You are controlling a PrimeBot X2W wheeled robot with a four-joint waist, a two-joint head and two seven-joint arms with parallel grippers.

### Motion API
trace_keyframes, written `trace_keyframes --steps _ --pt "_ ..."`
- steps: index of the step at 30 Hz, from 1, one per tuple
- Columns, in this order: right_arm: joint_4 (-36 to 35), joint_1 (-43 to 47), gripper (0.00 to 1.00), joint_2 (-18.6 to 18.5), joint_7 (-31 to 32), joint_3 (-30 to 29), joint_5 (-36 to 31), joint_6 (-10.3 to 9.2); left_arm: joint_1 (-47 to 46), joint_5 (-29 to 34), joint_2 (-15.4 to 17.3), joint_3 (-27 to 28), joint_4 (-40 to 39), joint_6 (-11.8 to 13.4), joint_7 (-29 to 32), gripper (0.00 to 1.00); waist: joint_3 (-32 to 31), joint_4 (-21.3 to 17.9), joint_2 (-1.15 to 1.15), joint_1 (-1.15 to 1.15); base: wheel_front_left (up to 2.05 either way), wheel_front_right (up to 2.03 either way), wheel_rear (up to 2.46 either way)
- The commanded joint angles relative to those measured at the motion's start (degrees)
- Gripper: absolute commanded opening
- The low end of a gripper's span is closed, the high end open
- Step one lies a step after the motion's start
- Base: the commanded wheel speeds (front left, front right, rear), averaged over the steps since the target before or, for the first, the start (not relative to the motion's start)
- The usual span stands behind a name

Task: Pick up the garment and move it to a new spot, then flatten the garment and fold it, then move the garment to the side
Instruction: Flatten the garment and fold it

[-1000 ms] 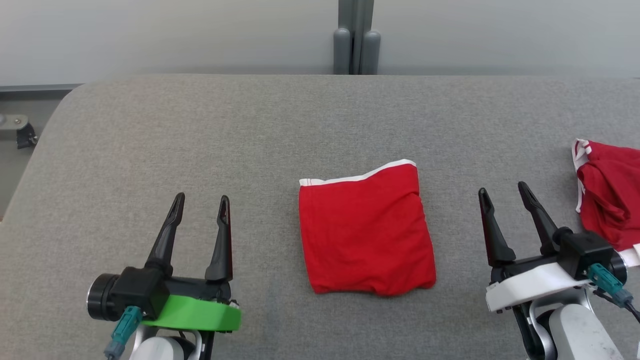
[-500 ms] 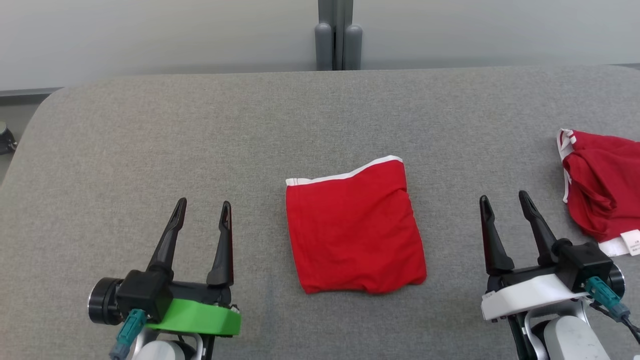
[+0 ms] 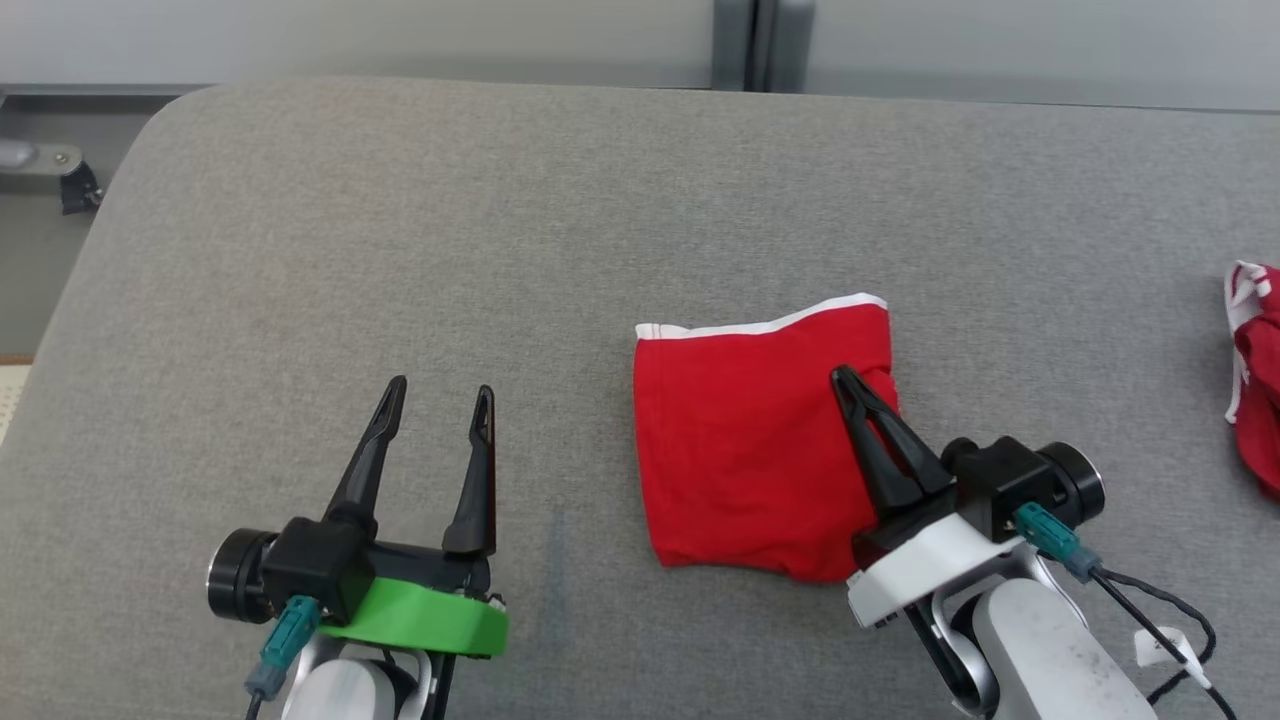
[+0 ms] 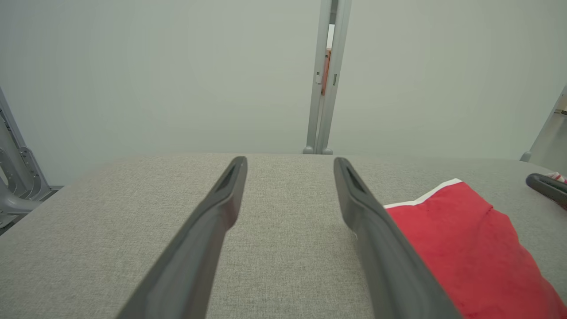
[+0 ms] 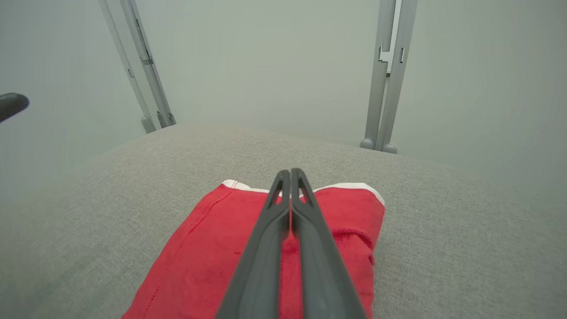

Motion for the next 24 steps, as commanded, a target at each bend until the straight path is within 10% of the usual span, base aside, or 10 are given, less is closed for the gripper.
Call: trace_keyframes --steps 1,14,24 --pt "1.3 -1.8 0.0 -0.6 -0.1 1.0 0.4 -0.08 -1.3 -0.5 0.1 -0.4 0.1 -0.1 0.0 1.0 2.4 3.4 0.0 0.0 0.0 0.0 0.0" --pt "16.8 -8.5 0.0 -3.7 -0.1 0.9 1.5 -0.09 -2.4 -0.7 0.1 -1.8 0.8 1.0 0.0 1.0 5.3 13.4 0.0 0.0 0.0 0.0 0.0" --pt "22.3 -7.3 0.0 -2.7 -0.1 -4.7 1.4 -0.1 -1.9 -1.1 0.1 -1.8 0.7 1.1 0.0 1.0 5.1 13.0 0.0 0.0 0.0 0.0 0.0"
